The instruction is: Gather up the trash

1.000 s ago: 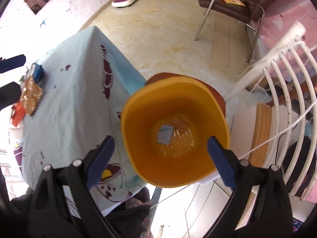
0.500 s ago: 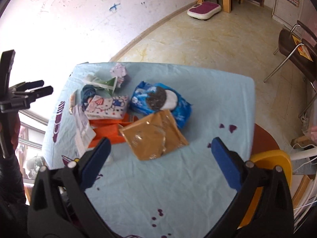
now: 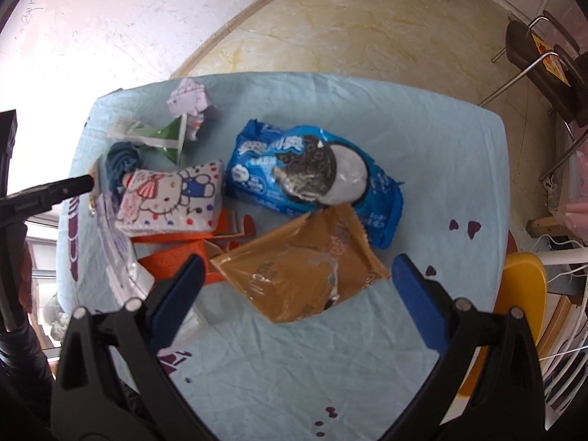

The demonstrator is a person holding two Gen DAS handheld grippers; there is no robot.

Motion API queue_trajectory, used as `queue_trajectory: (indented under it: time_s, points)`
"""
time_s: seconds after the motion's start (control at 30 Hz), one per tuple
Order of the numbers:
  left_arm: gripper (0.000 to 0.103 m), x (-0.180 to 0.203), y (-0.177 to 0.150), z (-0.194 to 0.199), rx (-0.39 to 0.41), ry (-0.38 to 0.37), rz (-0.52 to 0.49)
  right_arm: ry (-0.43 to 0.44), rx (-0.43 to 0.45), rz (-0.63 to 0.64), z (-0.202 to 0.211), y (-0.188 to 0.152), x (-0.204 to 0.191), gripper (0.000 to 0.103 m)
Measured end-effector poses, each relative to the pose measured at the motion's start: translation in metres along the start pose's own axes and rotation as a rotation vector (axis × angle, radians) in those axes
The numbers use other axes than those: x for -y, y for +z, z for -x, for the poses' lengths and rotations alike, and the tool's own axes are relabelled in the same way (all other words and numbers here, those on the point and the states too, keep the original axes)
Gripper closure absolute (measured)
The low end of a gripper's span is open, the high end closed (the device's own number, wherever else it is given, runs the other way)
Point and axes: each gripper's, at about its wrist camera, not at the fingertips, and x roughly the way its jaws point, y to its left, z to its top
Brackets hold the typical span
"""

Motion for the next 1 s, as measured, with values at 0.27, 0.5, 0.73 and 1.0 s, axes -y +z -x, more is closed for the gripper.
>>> queue_trajectory:
  time_s: [0.27,0.5,0.73,1.0]
  points:
    - [0.040,0.012,0.001,-0.011,-0.031,0.041,-0.007,-0.010,-0.023,-0.005,-0.012,-0.004,-0.002,0.005]
    - [0.069,0.017,0.002,-0.016,-0.035,0.104,-0.029,-0.024,-0.033,0.011,-0.019,-0.006,-0.006,0.007]
    - [0.087,0.026,-0.002,-0.014,-0.029,0.111,-0.078,-0.037,-0.021,0.005,-0.019,-0.013,0.004,0.091]
    - [0.087,0.019,-0.005,-0.013,-0.022,0.092,-0.086,-0.035,0.016,0.017,-0.002,-0.009,0.016,0.069]
